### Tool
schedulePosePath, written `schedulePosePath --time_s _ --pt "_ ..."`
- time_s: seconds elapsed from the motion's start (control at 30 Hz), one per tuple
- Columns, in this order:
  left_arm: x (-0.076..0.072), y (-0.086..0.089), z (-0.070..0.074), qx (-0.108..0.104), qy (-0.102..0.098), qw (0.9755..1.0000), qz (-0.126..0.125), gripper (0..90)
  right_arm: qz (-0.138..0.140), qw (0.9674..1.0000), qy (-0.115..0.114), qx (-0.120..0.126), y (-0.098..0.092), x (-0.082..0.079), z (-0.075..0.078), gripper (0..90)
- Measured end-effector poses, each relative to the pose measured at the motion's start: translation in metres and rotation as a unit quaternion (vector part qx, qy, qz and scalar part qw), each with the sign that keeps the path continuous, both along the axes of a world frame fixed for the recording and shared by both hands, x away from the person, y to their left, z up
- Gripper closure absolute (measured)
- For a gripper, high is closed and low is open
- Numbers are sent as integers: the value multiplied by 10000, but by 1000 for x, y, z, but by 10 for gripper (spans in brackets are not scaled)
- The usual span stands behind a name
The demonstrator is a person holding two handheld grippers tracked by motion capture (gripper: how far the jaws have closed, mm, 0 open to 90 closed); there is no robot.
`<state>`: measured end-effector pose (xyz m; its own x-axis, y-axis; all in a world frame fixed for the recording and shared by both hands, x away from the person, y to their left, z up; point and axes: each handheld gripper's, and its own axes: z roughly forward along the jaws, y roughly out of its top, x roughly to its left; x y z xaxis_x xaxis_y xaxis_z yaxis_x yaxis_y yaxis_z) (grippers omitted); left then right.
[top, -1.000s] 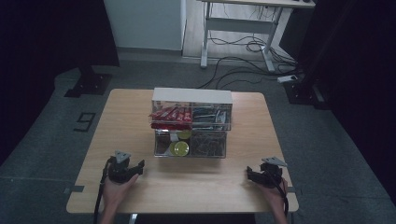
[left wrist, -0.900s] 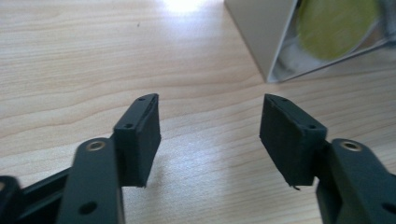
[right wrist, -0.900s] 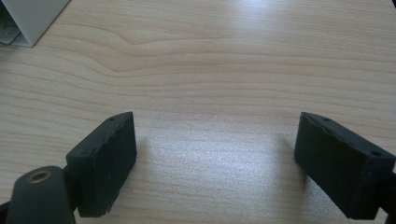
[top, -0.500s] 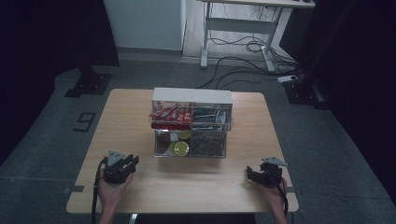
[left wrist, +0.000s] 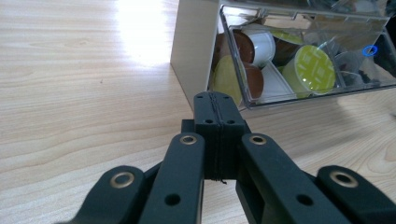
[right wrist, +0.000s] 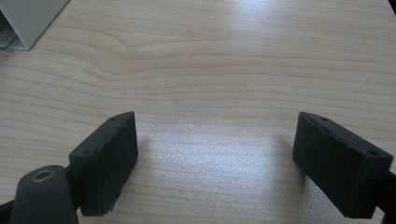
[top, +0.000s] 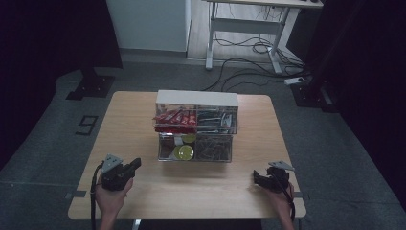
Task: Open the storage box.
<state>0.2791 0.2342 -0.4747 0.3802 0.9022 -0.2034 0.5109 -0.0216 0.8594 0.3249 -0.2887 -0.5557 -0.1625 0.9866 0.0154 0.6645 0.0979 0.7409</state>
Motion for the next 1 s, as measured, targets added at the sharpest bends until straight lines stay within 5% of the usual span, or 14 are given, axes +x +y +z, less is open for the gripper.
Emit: schedulePosePath --time_s 1.0 --pt "0 -36 44 -67 -255 9976 -638 900 -119 9999 -18 0 0 -2 0 163"
